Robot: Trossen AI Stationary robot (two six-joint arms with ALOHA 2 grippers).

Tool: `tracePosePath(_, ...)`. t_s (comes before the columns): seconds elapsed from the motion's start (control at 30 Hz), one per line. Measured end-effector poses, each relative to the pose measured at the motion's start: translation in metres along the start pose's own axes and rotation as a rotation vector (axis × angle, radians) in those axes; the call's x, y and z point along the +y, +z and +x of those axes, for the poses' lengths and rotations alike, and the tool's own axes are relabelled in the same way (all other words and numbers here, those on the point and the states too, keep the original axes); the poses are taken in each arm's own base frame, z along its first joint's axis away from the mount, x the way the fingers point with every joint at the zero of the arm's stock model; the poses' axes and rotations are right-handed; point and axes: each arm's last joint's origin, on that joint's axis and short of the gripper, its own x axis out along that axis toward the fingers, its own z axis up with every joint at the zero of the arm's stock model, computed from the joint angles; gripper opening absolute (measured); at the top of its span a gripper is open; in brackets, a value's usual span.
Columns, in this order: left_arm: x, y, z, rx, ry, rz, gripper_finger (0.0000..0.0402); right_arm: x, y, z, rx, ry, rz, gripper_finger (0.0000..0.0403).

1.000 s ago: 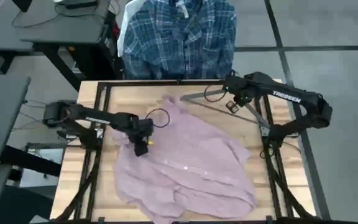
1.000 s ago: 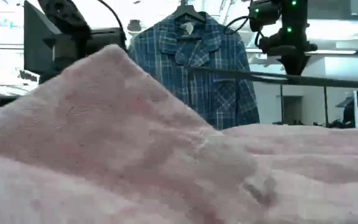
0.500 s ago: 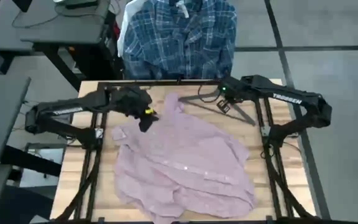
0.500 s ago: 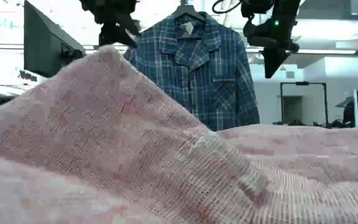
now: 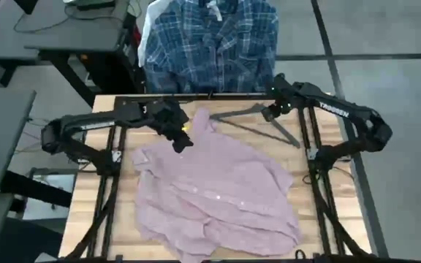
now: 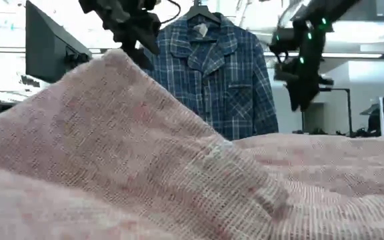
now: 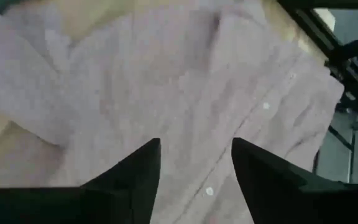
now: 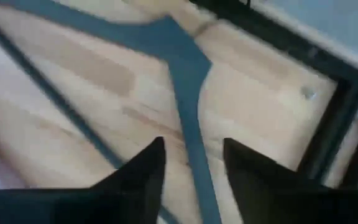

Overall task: Hang clothes
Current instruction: Hang the pink polo shirt on the hanger rack

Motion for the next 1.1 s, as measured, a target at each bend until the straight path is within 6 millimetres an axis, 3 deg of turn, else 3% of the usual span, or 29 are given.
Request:
tracePosePath(0.2,0.001,0.0,0.004,0.01,0.005,-0.039,0.0182,-0.007,-0.022,0.039,-0.071,0.016,0.047,0.023)
tracePosePath(0.5,0.001,0.0,0.004,0.008,0.005,-0.056,0.0182,-0.016,-0.043,0.066,-0.154,0.004,0.035,0.0232)
tracePosePath(0.8,0.001,0.001,0.004,-0.009,0.018,-0.06,0.0182,-0.012,-0.06,0.095,-0.065,-0.004,0.0,0.0231)
tracePosePath(0.93,0.001,0.002,0.004,-0.014,0.027,-0.07,0.0182,-0.008,-0.06,0.096,-0.073,0.005,-0.035,0.0204)
tracePosePath(1.1,0.001,0.002,0.004,-0.015,0.03,-0.076,0.0182,-0.011,-0.06,0.096,-0.067,-0.001,-0.019,0.0113)
